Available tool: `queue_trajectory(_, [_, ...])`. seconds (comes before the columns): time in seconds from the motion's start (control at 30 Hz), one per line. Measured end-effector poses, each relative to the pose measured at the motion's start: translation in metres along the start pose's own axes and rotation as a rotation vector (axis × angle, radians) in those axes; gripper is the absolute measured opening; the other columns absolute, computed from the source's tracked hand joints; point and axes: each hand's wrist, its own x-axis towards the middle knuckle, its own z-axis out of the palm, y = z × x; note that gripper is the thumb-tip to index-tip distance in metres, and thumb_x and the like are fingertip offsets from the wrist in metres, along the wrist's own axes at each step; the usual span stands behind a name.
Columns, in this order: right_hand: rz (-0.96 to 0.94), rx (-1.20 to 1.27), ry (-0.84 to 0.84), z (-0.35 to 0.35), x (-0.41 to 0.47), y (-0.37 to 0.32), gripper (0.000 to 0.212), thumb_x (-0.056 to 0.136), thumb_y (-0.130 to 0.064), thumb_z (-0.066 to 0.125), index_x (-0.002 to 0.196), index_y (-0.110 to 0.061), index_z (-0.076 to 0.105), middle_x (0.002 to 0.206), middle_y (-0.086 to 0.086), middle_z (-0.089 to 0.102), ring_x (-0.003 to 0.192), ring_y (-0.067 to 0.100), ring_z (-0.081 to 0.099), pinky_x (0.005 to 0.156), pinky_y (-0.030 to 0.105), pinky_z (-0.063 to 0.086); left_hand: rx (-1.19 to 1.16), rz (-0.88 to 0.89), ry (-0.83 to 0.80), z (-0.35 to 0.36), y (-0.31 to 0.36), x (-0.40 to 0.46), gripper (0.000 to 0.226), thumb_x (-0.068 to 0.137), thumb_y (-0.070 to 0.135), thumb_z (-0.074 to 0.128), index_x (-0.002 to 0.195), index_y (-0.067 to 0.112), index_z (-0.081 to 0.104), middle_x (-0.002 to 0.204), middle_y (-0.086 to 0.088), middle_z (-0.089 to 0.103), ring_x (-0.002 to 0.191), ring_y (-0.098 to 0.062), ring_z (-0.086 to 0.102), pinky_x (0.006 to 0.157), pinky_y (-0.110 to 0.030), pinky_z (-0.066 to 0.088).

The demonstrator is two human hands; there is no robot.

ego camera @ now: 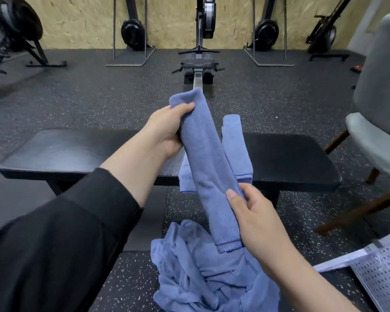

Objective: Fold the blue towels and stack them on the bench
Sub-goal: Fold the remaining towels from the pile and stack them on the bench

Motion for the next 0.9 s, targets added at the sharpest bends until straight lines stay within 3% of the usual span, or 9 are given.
queue_trajectory(0.07, [-0.003, 0.08, 0.026, -0.006, 0.005, -0.002, 0.012, 0.101, -0.032, 0.06, 0.11, -0.027, 0.066, 0.1, -0.009, 0.077, 0.095, 0.012, 0.073, 0.092, 0.049, 0.056, 0.063, -0.029, -0.007, 0.017, 0.001, 0.021, 0.011, 0.094, 0.013, 0.068, 0.103, 0.006, 0.069, 0.08, -0.008, 0.077, 0.068, -0.018, 0.075, 0.054, -0.027, 0.057])
queue_trajectory(0.17, [0.021, 0.174, 0.086, -0.017, 0.015, -0.004, 0.03, 0.094, -0.023, 0.07, 0.122, -0.03, 0.06, 0.102, -0.011, 0.078, 0.096, 0.009, 0.074, 0.093, 0.042, 0.057, 0.129, -0.056, -0.012, 0.041, -0.003, 0.055, 0.01, 0.092, 0.012, 0.07, 0.1, 0.007, 0.068, 0.072, -0.005, 0.075, 0.06, -0.016, 0.073, 0.049, -0.025, 0.054])
queue_trajectory(0.23, [0.028, 0.18, 0.121, -0.025, 0.022, -0.002, 0.04, 0.093, -0.018, 0.072, 0.127, -0.032, 0.056, 0.098, -0.008, 0.079, 0.092, 0.011, 0.075, 0.09, 0.041, 0.057, 0.147, -0.087, 0.001, 0.051, -0.011, 0.077, 0.013, 0.091, 0.014, 0.072, 0.103, 0.007, 0.069, 0.08, -0.006, 0.076, 0.063, -0.017, 0.074, 0.05, -0.026, 0.055])
queue_trajectory(0.37, [0.047, 0.079, 0.161, -0.033, 0.036, 0.014, 0.041, 0.093, -0.02, 0.072, 0.125, -0.039, 0.055, 0.092, -0.007, 0.078, 0.086, 0.01, 0.074, 0.09, 0.043, 0.056, 0.19, -0.136, 0.012, 0.063, -0.039, 0.114, 0.02, 0.091, 0.015, 0.073, 0.108, 0.007, 0.069, 0.095, -0.009, 0.074, 0.074, -0.019, 0.073, 0.056, -0.027, 0.058])
queue_trajectory(0.53, [0.071, 0.032, 0.199, -0.04, 0.078, 0.031, 0.037, 0.093, -0.019, 0.071, 0.125, -0.034, 0.06, 0.099, -0.012, 0.078, 0.091, 0.002, 0.073, 0.09, 0.035, 0.056, 0.24, -0.157, -0.043, 0.09, -0.06, 0.157, 0.004, 0.095, 0.014, 0.069, 0.094, 0.012, 0.066, 0.078, -0.003, 0.069, 0.067, -0.014, 0.067, 0.054, -0.023, 0.055])
queue_trajectory(0.7, [0.043, -0.063, 0.269, -0.045, 0.143, 0.042, 0.036, 0.088, -0.023, 0.077, 0.121, -0.03, 0.063, 0.101, -0.006, 0.076, 0.093, 0.009, 0.071, 0.085, 0.028, 0.054, 0.363, -0.125, -0.029, 0.108, -0.06, 0.21, 0.027, 0.092, 0.034, 0.074, 0.098, 0.01, 0.063, 0.09, -0.005, 0.067, 0.075, -0.019, 0.065, 0.067, -0.026, 0.053])
queue_trajectory(0.8, [0.107, -0.241, 0.219, -0.045, 0.176, 0.059, 0.042, 0.087, -0.034, 0.076, 0.126, -0.028, 0.061, 0.108, -0.005, 0.069, 0.099, 0.014, 0.066, 0.088, 0.034, 0.051, 0.798, -0.045, -0.092, 0.101, -0.072, 0.232, 0.073, 0.091, 0.049, 0.068, 0.142, 0.002, 0.047, 0.13, -0.016, 0.061, 0.096, -0.03, 0.062, 0.081, -0.037, 0.05])
queue_trajectory(0.83, [0.112, -0.337, 0.21, -0.045, 0.18, 0.067, 0.041, 0.088, -0.035, 0.075, 0.126, -0.027, 0.061, 0.111, -0.007, 0.065, 0.102, 0.014, 0.063, 0.088, 0.032, 0.048, 1.015, 0.028, -0.121, 0.097, -0.082, 0.229, 0.071, 0.095, 0.043, 0.063, 0.15, 0.004, 0.039, 0.139, -0.015, 0.055, 0.108, -0.031, 0.06, 0.088, -0.037, 0.049])
queue_trajectory(0.9, [0.087, -0.468, 0.218, -0.044, 0.181, 0.08, 0.041, 0.091, -0.038, 0.072, 0.128, -0.025, 0.061, 0.115, -0.007, 0.058, 0.107, 0.013, 0.058, 0.089, 0.03, 0.044, 1.254, 0.2, -0.176, 0.083, -0.112, 0.217, 0.047, 0.1, 0.027, 0.057, 0.142, 0.011, 0.045, 0.136, -0.011, 0.053, 0.116, -0.026, 0.055, 0.098, -0.035, 0.042])
